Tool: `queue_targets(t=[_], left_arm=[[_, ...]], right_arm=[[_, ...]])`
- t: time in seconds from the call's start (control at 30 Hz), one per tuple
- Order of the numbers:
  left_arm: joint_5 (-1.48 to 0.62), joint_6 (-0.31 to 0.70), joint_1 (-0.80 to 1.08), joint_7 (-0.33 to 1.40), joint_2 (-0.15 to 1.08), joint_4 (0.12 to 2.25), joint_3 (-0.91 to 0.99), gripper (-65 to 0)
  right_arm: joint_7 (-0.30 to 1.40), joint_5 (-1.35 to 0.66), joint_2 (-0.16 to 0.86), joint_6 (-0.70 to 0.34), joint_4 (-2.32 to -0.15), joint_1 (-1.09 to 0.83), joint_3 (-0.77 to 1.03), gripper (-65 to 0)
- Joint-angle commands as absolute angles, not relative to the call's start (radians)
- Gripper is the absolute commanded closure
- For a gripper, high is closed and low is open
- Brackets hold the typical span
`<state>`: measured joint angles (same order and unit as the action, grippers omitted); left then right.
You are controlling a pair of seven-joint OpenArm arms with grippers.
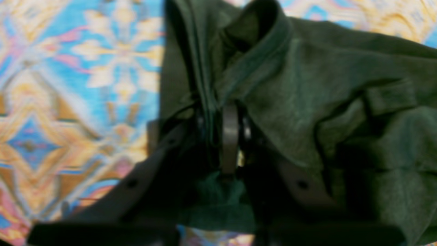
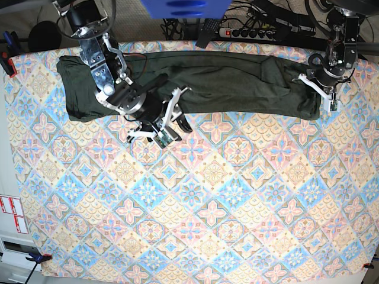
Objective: Fold the T-shirt properly
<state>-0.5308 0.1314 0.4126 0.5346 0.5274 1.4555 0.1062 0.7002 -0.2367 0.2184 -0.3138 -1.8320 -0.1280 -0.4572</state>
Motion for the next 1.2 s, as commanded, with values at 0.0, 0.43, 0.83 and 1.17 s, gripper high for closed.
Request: queue_targets(t=[0.0, 0.43, 0.83, 1.17], left_arm=[[-0.535, 0.13, 0.395, 0.512, 0.549, 1.469, 0.117, 0.0], [-0.539, 0.131, 0.394, 0.513, 0.544, 1.478, 0.219, 0.0], [-0.535, 0.131, 0.496, 0.519, 0.463, 1.755, 0.062, 0.0], [-0.536, 0.125, 0.493, 0.519, 0.414, 1.863, -0.139, 0.0]], right_arm=[[0.671, -0.245, 0.217, -0.309, -1.856, -0.119, -0.44, -18.5], [0.671, -0.245, 0.217, -0.309, -1.856, -0.197, -0.272, -18.5], [0.671, -0.245, 0.219, -0.309, -1.848, -0.237, -0.134, -18.5], [0.671, -0.245, 0.219, -0.309, -1.848, -0.259, -0.03, -18.5]])
